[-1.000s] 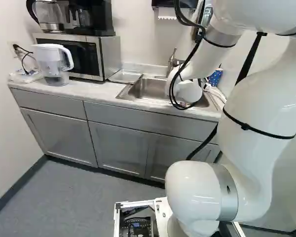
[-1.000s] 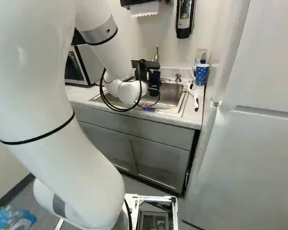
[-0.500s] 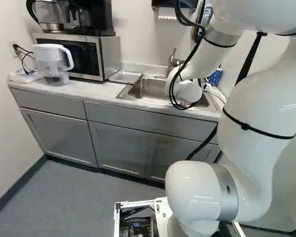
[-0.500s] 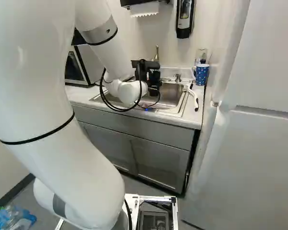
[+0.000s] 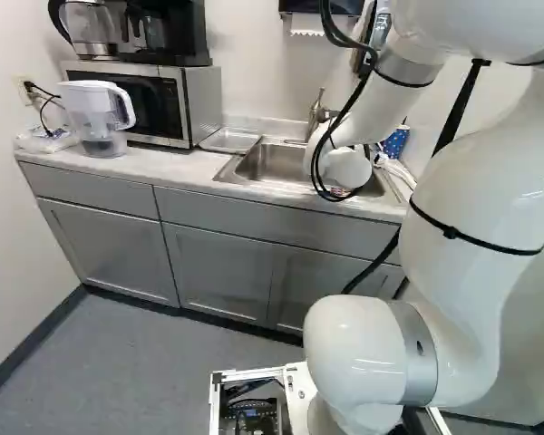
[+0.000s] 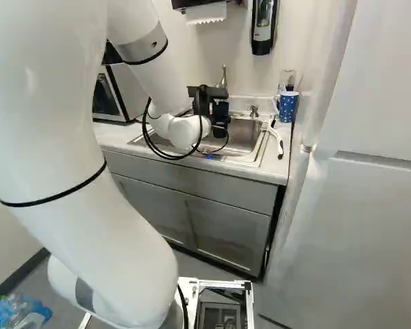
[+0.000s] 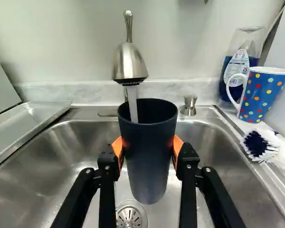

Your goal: Rinse the cup and place it in the tray

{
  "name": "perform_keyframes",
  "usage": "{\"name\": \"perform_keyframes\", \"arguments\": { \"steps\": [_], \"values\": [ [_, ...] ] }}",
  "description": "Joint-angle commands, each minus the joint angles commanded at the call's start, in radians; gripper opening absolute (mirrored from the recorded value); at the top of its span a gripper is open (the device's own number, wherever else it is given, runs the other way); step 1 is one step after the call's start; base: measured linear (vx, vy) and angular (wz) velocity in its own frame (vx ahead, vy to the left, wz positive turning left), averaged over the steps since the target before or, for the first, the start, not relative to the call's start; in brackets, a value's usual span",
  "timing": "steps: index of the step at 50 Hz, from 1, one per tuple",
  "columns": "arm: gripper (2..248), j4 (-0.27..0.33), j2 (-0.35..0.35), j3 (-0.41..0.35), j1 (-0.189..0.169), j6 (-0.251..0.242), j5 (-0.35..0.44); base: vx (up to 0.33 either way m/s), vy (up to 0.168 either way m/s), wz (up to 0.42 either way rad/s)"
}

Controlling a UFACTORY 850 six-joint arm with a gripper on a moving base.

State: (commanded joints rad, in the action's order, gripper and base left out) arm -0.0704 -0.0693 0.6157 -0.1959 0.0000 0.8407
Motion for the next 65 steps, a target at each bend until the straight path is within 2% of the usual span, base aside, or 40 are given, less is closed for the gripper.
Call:
{"name": "perform_keyframes", "arguments": {
  "steps": [65],
  "values": [
    [121,0.000,0.000,0.000,0.000,0.000,0.000,0.000,0.000,0.000]
  ]
}}
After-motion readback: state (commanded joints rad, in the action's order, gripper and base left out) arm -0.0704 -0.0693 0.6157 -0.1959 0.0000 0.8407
